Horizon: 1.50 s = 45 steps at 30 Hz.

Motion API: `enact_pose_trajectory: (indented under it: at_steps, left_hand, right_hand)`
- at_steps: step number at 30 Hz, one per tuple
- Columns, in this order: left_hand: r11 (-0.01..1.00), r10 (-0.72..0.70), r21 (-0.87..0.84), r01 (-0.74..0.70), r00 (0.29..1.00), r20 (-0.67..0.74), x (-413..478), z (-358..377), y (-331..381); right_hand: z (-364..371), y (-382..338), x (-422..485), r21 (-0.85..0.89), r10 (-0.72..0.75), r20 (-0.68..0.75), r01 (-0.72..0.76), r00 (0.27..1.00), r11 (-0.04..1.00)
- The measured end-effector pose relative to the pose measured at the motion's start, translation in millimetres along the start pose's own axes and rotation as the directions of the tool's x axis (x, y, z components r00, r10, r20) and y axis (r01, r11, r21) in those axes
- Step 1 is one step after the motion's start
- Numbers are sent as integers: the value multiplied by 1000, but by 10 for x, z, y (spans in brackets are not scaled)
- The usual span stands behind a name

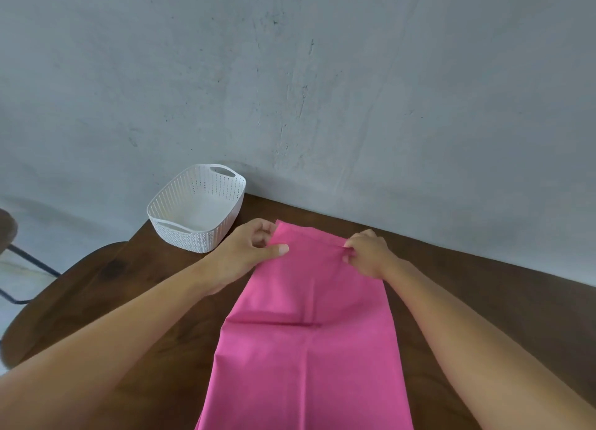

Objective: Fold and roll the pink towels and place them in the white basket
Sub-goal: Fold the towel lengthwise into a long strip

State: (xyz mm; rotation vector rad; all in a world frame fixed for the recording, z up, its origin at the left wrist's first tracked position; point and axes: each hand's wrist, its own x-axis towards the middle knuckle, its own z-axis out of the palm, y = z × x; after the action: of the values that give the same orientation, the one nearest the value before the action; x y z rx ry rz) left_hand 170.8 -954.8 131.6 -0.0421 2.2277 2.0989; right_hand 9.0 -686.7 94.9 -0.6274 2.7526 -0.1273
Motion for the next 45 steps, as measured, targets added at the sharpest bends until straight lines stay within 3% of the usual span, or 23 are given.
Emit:
enact_pose_trajectory:
  at_steps: [3, 10, 15, 21, 27, 29, 33, 41, 45]
  left_hand:
    - [995, -3, 95, 4, 1000, -10, 111, -54, -81]
    - [973, -13, 224, 62, 977, -214, 699, -108, -296]
    - [932, -48, 336, 139, 963, -267, 1075, -70, -451]
    - [826, -45, 523, 211, 949, -311, 1278, 39, -752]
    - [717, 94, 691, 93, 969, -228, 1443, 125, -925]
    - [732, 65, 675, 92, 977, -203, 1487, 113, -933]
    - [751, -186, 607, 260, 965, -183, 1603, 34, -844]
    - [786, -242, 530, 317, 948, -207, 1615, 68, -736]
    - [876, -312, 303, 376, 919, -240, 1590, 38, -731]
  right_hand:
    - [-34, 215, -148, 45, 39, -56, -37, 998, 998]
    - [-170, 493, -492, 53, 32, -282, -18, 959, 998]
    - [-223, 542, -614, 35, -8, -384, 23, 923, 999]
    - [-136, 623, -627, 7, -39, -344, 44, 938, 999]
    - [-29, 728, -541, -17, -42, -310, 39, 950, 999]
    - [0, 749, -514, -9, -45, -302, 45, 952, 999]
    - [57, 755, -479, -10, -39, -286, 38, 958, 999]
    - [90, 773, -469, 15, 1, -277, 4, 961, 1000]
    - [84, 756, -515, 12, 6, -278, -2, 961, 1000]
